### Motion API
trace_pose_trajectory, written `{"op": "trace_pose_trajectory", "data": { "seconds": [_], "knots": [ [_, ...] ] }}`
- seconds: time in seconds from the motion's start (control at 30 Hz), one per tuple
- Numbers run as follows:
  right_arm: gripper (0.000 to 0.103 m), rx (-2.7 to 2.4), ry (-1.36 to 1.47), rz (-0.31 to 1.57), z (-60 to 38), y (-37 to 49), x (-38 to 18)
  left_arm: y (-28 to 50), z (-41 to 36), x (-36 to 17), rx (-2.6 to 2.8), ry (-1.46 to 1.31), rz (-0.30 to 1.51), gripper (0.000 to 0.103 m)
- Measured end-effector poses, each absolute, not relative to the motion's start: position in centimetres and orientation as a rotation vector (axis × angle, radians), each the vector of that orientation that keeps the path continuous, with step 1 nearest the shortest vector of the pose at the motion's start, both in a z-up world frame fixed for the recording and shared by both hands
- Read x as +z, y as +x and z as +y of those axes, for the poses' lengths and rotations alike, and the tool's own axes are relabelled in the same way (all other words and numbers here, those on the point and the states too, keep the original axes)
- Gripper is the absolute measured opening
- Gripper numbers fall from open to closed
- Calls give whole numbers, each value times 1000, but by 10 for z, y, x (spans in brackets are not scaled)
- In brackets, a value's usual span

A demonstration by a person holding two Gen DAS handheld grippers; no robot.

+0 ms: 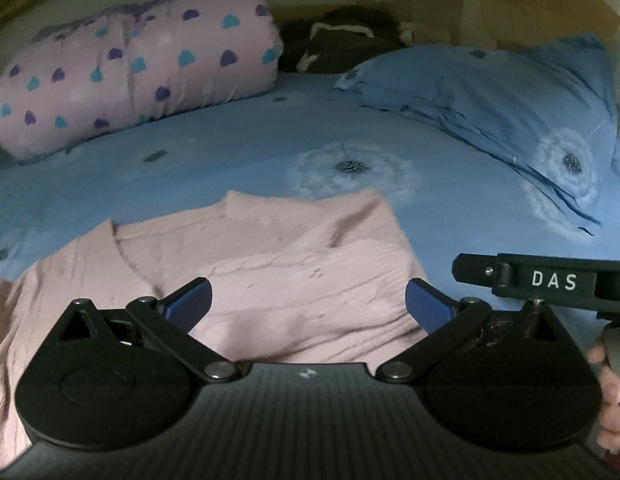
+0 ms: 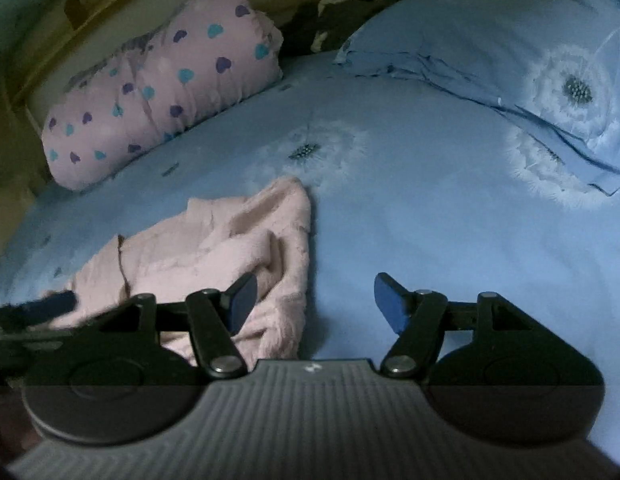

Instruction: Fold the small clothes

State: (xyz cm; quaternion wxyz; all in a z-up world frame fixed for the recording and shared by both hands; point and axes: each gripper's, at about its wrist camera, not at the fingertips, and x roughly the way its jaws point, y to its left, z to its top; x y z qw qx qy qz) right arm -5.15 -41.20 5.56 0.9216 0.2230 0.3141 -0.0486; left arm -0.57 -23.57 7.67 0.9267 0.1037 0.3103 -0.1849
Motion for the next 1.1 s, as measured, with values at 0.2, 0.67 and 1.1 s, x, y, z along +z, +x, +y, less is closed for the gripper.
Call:
{"op": "trace_pose_trajectory", "data": {
  "seconds": [0.2,0.67,1.1],
  "knots": [
    [68,-210,508,669,-441,-49,45,10,-262,57,-419,203,665,103],
    [68,-245,609,714,-449,-27,32,26,-270,32,-392,268,614,103],
    [68,-215,552,737,-425,-17,32,33,-253,19,-405,183,662,103]
  ]
}}
